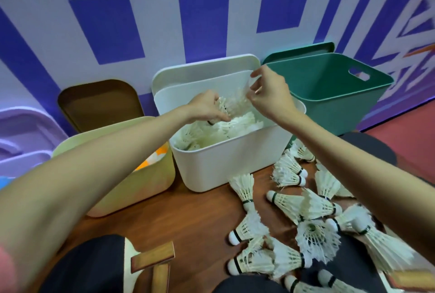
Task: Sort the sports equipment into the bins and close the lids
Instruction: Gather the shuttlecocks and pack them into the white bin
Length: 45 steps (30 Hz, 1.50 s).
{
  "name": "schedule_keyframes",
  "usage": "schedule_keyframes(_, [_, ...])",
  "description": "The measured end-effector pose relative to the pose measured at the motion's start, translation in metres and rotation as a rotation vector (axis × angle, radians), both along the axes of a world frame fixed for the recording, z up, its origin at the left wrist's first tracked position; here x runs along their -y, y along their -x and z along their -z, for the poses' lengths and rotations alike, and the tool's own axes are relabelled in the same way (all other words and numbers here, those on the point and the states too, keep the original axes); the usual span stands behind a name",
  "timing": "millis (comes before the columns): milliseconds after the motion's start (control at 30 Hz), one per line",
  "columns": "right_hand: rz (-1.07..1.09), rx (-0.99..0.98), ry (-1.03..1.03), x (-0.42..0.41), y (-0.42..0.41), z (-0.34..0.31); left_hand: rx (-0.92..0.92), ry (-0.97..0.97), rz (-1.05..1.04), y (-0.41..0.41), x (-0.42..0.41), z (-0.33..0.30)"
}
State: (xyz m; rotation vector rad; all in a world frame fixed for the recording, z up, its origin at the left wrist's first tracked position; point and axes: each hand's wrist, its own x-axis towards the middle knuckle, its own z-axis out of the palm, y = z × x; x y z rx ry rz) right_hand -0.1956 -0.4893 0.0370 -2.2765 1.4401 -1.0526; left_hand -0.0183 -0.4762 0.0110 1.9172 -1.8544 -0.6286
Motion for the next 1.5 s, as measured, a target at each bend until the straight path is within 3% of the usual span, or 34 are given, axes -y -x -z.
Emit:
schedule_keyframes(300, [-0.011, -0.449, -0.075, 0.068, -0.034, 0.018, 0.393, -0.105, -0.007, -0.01, 0.021, 0.018])
schedule_keyframes(467, [-0.039, -0.546, -0.121, 0.085, -0.051, 0.027, 0.508, -0.071, -0.122, -0.015, 0.031, 0.023])
schedule_keyframes(700, [-0.053, -0.809, -0.24, 0.091, -0.055, 0.051, 0.736, 0.051, -0.126, -0.004, 0.038, 0.028])
schedule_keyframes(1067, [-0.108, -0.733, -0.267, 0.071, -0.037, 0.033, 0.514, 0.12, -0.11, -0.009, 0.002, 0.001])
schedule_keyframes(1333, [-0.153, -0.621, -0.135, 0.011, -0.008, 0.012, 0.339, 0.379, -0.118, 0.01, -0.071, -0.021])
schedule_keyframes(1500, [-0.226, -0.385, 0.024, -0.048, 0.017, 0.01, 0.171, 0.603, -0.158, 0.026, -0.123, -0.021])
